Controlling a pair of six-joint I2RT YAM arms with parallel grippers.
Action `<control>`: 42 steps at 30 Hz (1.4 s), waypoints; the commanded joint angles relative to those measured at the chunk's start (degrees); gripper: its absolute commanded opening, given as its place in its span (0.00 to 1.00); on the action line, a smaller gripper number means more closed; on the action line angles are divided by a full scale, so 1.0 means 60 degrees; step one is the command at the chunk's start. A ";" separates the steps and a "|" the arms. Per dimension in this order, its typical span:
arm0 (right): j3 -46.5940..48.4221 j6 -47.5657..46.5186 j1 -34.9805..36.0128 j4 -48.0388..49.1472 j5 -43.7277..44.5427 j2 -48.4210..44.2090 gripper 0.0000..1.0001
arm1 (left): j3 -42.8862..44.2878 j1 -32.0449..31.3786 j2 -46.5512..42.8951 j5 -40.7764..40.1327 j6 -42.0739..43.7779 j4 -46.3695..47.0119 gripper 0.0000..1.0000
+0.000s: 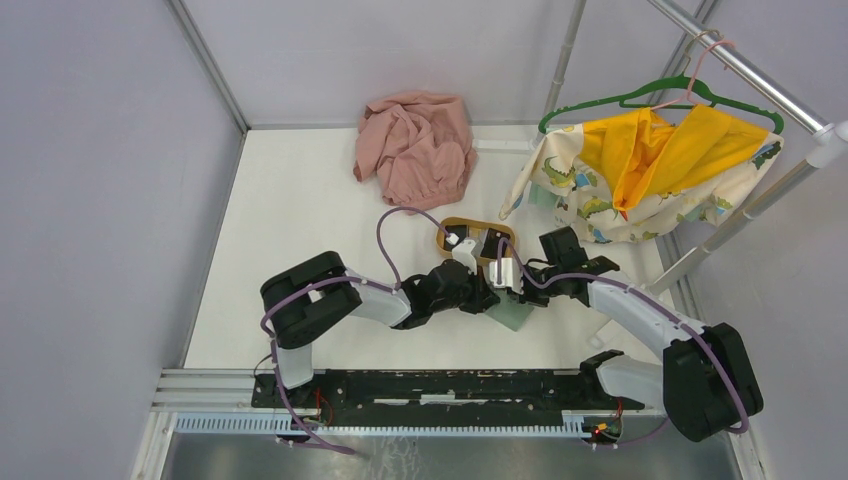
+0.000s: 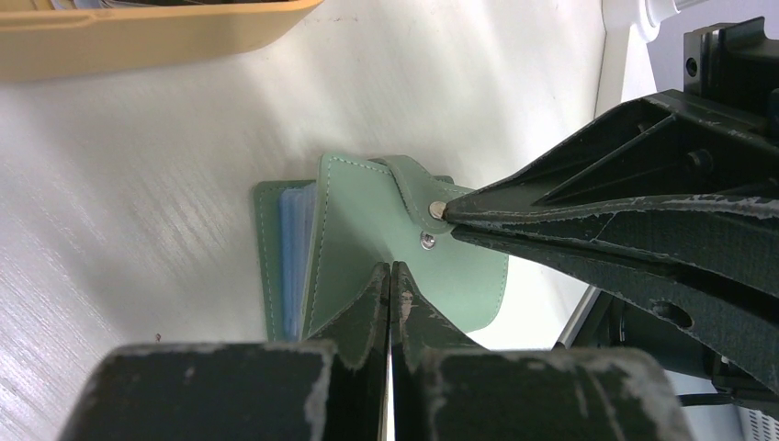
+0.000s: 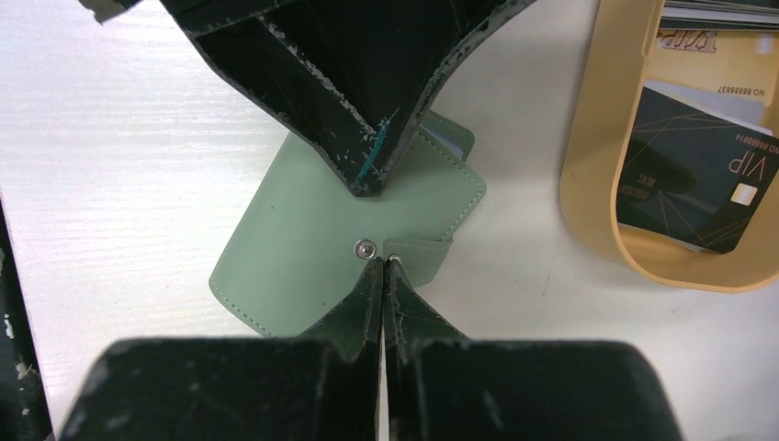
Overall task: Put the credit cards into the card holder
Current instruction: Close the card holder at the center of the board.
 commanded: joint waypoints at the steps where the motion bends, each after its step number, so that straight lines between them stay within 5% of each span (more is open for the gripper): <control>1: 0.0338 0.0256 -0.0125 -0.0356 -0.0494 -0.0151 0.00 | 0.0129 0.0010 0.0293 -0.0433 0.0013 -0.0402 0.02; 36: 0.0265 0.0215 -0.0110 -0.0740 -0.1304 0.0238 0.00 | -0.0040 -0.0042 0.0029 -0.0087 0.0028 0.0053 0.02; 39: 0.0189 0.0566 -0.0130 -0.0345 -0.1020 0.0148 0.00 | -0.0496 -0.0051 -0.0567 0.0081 0.0199 0.0541 0.07; 42: 0.0187 0.0808 -0.0157 -0.0131 -0.0853 0.0120 0.00 | -0.1241 -0.0107 -0.1429 0.0040 0.0649 0.1168 0.30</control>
